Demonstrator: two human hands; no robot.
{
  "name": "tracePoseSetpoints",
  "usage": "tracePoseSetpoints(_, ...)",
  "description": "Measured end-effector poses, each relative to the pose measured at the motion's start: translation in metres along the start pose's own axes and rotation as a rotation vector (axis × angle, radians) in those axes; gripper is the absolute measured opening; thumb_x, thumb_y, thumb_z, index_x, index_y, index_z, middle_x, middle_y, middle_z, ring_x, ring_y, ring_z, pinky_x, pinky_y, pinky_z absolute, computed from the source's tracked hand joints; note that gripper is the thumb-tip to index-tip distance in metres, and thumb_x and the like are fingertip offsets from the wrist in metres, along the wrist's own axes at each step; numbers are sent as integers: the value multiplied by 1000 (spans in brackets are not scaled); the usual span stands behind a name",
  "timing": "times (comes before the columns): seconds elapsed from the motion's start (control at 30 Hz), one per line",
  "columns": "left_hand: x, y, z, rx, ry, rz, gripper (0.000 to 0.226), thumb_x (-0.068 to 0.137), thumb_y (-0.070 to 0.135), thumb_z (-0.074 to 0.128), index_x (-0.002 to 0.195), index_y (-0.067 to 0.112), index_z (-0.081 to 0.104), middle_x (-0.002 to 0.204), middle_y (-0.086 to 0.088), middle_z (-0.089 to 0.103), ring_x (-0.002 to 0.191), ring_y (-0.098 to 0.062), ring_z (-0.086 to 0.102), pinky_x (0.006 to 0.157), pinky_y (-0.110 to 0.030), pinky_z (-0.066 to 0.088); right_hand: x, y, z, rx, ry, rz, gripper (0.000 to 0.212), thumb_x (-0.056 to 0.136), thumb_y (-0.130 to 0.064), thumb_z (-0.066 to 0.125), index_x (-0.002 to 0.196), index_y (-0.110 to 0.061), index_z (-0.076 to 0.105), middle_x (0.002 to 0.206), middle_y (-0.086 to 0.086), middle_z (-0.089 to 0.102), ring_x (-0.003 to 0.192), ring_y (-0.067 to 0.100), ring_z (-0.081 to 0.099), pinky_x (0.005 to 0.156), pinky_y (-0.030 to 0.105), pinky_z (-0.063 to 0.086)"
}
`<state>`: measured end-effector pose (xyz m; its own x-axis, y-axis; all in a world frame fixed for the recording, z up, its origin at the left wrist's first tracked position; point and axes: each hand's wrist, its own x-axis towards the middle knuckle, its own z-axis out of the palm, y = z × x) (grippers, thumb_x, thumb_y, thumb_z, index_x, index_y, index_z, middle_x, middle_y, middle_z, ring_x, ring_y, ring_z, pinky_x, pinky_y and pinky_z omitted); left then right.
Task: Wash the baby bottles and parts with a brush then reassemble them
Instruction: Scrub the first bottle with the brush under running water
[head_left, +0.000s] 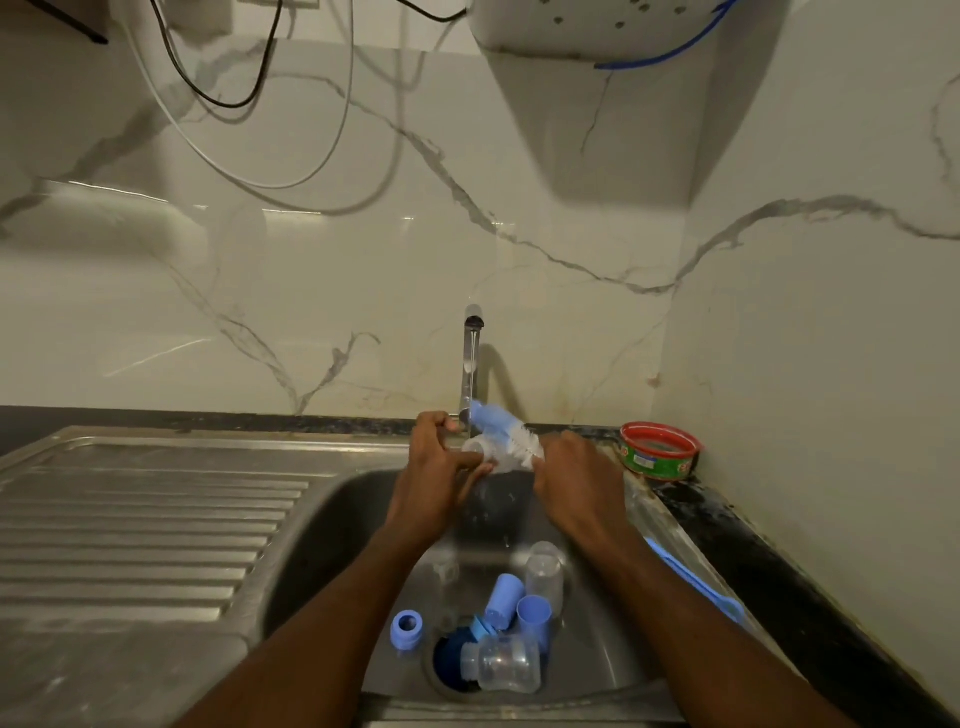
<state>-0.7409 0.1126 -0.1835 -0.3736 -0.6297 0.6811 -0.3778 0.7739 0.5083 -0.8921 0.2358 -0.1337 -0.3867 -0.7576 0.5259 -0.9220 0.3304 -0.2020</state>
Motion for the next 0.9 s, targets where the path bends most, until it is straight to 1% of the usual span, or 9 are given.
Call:
tracePoseSetpoints(0.07, -1, 3, -7, -37, -21, 19, 45, 89, 47, 65, 123, 19, 55, 117, 12, 56, 98, 3, 59, 79, -14, 48, -2, 0, -1, 85, 3, -69, 21, 100, -33, 55, 116, -21, 62, 107, 0, 62, 88, 16, 57, 71, 28, 39)
tracePoseSetpoints(0.17, 0, 3, -11, -24, -79, 61, 35, 92, 45, 63, 118, 33, 43, 117, 3, 58, 97, -10, 61, 84, -30, 55, -3, 3, -4, 104, 69, -141, 23, 98, -39, 55, 113, -24, 64, 101, -4, 60, 89, 16, 60, 69, 28, 40)
tracePoseSetpoints(0.27, 2, 14, -12, -153, -164, 8, 30, 96, 32, 66, 112, 38, 42, 107, 13, 56, 92, -5, 61, 74, -19, 48, 3, 7, -6, 26, 89, -13, 27, 97, -41, 56, 115, -24, 67, 106, -2, 68, 89, 19, 65, 73, 31, 50)
tracePoseSetpoints(0.33, 4, 18, -9, -151, -179, 69, 28, 96, 31, 65, 114, 38, 44, 109, 10, 57, 92, -7, 62, 72, -16, 46, 5, 8, -8, -29, 66, 29, 27, 96, -41, 58, 114, -24, 68, 103, -1, 70, 85, 18, 66, 71, 30, 51)
tracePoseSetpoints(0.47, 4, 17, -9, 21, -145, 247, 22, 98, 37, 59, 115, 34, 46, 117, 5, 56, 96, -4, 58, 77, -20, 50, -2, 8, -15, 66, 128, -86, 32, 95, -46, 58, 113, -22, 71, 103, -1, 72, 85, 16, 65, 68, 27, 49)
tracePoseSetpoints(0.6, 4, 17, -11, 55, -94, 328, 25, 98, 44, 56, 120, 40, 45, 122, 11, 49, 100, -2, 54, 82, -26, 51, 6, 15, -13, -30, 122, 29, 37, 101, -48, 50, 121, -23, 69, 106, 1, 73, 88, 16, 67, 70, 24, 46)
tracePoseSetpoints(0.7, 4, 19, -17, 171, -116, 328, 36, 96, 53, 49, 128, 37, 51, 136, 8, 48, 100, -2, 56, 77, -18, 48, 7, 18, -10, -62, 144, 9, 38, 100, -50, 51, 120, -24, 69, 102, -1, 73, 82, 15, 67, 65, 24, 47)
tracePoseSetpoints(0.8, 3, 10, -22, 366, -104, 441, 37, 91, 38, 53, 126, 27, 61, 140, -2, 50, 103, -12, 60, 67, -9, 39, 4, 18, -11, 36, 221, -97, 36, 94, -52, 57, 113, -24, 72, 99, -3, 75, 77, 12, 65, 57, 20, 38)
tracePoseSetpoints(0.9, 4, 15, -24, 325, -85, 436, 34, 97, 43, 54, 130, 35, 58, 137, 14, 52, 114, -9, 56, 85, -21, 49, 5, 15, -9, -74, 198, -27, 37, 97, -50, 54, 114, -23, 72, 98, -1, 74, 79, 14, 65, 60, 23, 42)
